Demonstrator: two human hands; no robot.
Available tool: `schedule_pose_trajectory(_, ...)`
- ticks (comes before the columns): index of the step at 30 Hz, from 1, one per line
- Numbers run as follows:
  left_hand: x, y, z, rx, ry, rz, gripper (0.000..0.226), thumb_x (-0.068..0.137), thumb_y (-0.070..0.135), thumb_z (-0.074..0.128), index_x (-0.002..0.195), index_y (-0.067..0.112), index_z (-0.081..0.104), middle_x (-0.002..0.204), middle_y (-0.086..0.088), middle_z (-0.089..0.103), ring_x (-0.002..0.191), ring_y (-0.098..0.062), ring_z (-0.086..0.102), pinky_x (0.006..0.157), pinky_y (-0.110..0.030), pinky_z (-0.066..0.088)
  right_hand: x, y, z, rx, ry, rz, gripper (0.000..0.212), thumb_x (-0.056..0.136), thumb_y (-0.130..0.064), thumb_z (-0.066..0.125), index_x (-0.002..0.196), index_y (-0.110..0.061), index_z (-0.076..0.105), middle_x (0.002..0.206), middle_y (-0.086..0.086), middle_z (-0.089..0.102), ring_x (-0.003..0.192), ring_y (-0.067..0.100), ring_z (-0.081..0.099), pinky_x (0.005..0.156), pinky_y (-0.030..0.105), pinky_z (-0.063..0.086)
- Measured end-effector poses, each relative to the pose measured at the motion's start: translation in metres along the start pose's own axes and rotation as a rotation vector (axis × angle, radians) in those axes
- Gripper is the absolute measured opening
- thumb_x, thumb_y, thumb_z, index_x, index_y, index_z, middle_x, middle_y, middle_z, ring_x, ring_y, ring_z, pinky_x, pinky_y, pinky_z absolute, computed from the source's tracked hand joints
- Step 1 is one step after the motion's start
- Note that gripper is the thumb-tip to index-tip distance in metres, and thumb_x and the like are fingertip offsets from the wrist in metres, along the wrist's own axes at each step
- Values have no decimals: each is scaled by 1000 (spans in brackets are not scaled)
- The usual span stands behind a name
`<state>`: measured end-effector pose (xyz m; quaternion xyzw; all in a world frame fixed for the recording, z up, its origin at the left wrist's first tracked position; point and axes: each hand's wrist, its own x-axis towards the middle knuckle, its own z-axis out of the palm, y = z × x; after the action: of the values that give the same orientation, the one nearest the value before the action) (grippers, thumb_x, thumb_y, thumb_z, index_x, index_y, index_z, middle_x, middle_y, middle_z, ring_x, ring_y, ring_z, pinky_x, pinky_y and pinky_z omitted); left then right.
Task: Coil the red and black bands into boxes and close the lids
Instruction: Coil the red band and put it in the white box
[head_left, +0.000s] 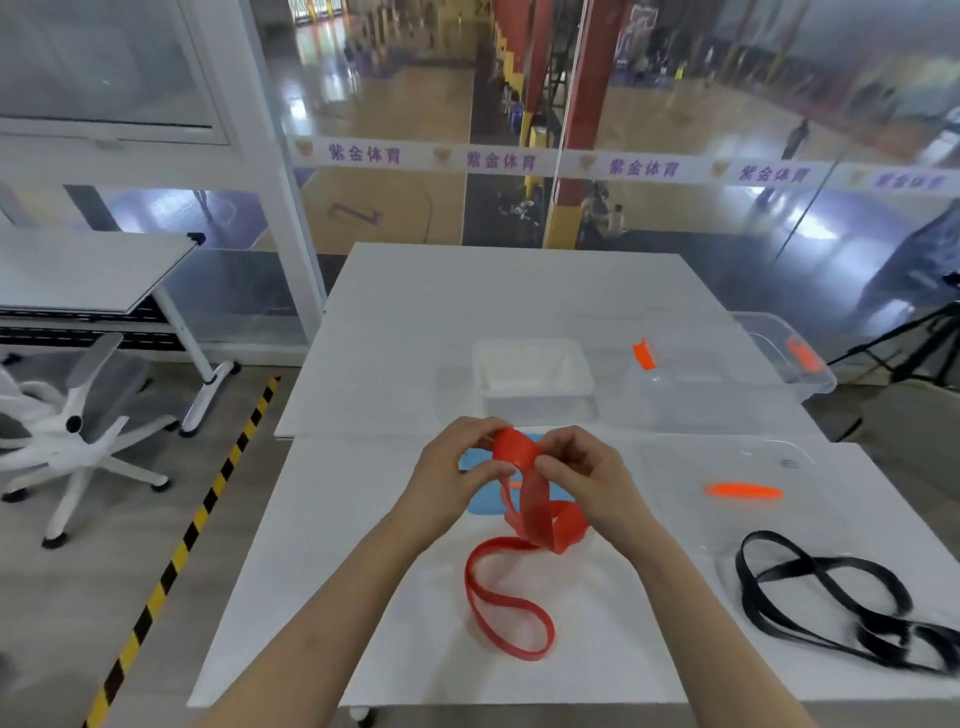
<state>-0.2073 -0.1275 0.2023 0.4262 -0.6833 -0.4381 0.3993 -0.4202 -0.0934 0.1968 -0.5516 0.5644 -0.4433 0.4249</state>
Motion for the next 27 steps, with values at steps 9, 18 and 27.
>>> schedule_pose_trajectory(9, 47, 56, 12, -260, 50, -15, 37, 92, 7, 75, 120, 31, 73, 119, 3, 70, 111, -16, 69, 92, -47, 64, 7, -7, -30, 108, 105, -11, 13, 100, 3, 62, 110, -6, 61, 84, -5, 77, 77, 7, 73, 71, 20, 56)
schedule_pose_trajectory(18, 73, 122, 20, -387, 77, 14, 26, 102, 9, 62, 113, 31, 72, 95, 19, 76, 93, -6, 75, 77, -31, 65, 23, -39, -35, 151, 320, -219, 28, 97, 2, 67, 107, -24, 63, 104, -2, 70, 90, 10, 68, 78, 23, 58)
schedule_pose_trajectory(27, 69, 129, 38, -485, 131, -43, 23, 101, 13, 66, 121, 22, 72, 110, 5, 76, 101, -10, 75, 77, -31, 64, 11, -31, -27, 177, 386, -215, 27, 97, -6, 69, 109, -30, 67, 106, -13, 72, 104, 13, 71, 92, 29, 57)
